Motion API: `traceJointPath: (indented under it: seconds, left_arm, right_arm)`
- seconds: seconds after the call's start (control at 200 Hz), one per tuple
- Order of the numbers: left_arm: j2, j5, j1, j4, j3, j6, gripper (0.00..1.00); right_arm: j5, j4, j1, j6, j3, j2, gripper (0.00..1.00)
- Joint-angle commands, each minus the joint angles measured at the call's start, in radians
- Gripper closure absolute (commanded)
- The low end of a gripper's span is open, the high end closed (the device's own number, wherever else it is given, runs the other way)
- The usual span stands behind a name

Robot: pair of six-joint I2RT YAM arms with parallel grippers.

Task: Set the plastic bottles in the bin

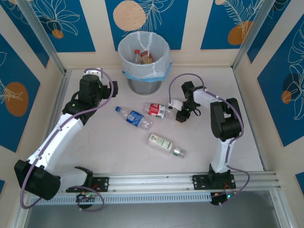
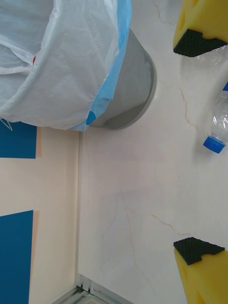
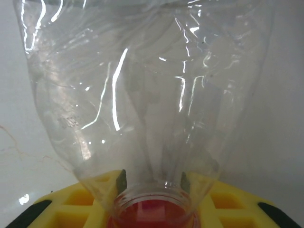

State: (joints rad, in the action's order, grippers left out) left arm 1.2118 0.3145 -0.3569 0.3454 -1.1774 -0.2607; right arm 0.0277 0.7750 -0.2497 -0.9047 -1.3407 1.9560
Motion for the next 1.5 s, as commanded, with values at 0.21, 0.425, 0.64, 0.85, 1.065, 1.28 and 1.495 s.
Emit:
traceJointPath:
  seconds: [0.21, 0.425, 0.64, 0.85, 1.065, 1.28, 1.495]
  left_arm:
    - [-0.011, -0.052, 0.027, -0.013, 0.023, -0.038, 0.01]
    - [-0.018, -0.265, 0.029, -0.16, 0.068, -0.008, 0.01]
    - [0.01, -0.418, 0.029, -0.195, 0.056, 0.006, 0.01]
    - [0.018, -0.222, 0.029, -0.147, 0.055, -0.045, 0.01]
    - [0.012, -0.006, 0.089, -0.037, 0.043, -0.208, 0.01]
    - [0.021, -0.032, 0.126, -0.024, 0.068, -0.29, 0.01]
    - [0.056, -0.096, 0.137, 0.067, 0.013, -0.357, 0.01]
  right_arm:
    - [0.037, -0.031, -0.025, 0.086, 0.098, -0.173, 1.0]
    - [0.068, -0.128, -0.065, 0.171, 0.217, -0.282, 1.0]
    - [0.187, -0.213, -0.086, 0.238, 0.284, -0.435, 1.0]
    - [0.241, -0.238, -0.091, 0.27, 0.302, -0.543, 1.0]
    - [0.276, -0.311, -0.091, 0.291, 0.333, -0.627, 1.0]
    - [0.269, -0.411, -0.098, 0.448, 0.277, -0.665, 1.0]
    - [0.229, -0.411, -0.121, 0.579, 0.123, -0.607, 1.0]
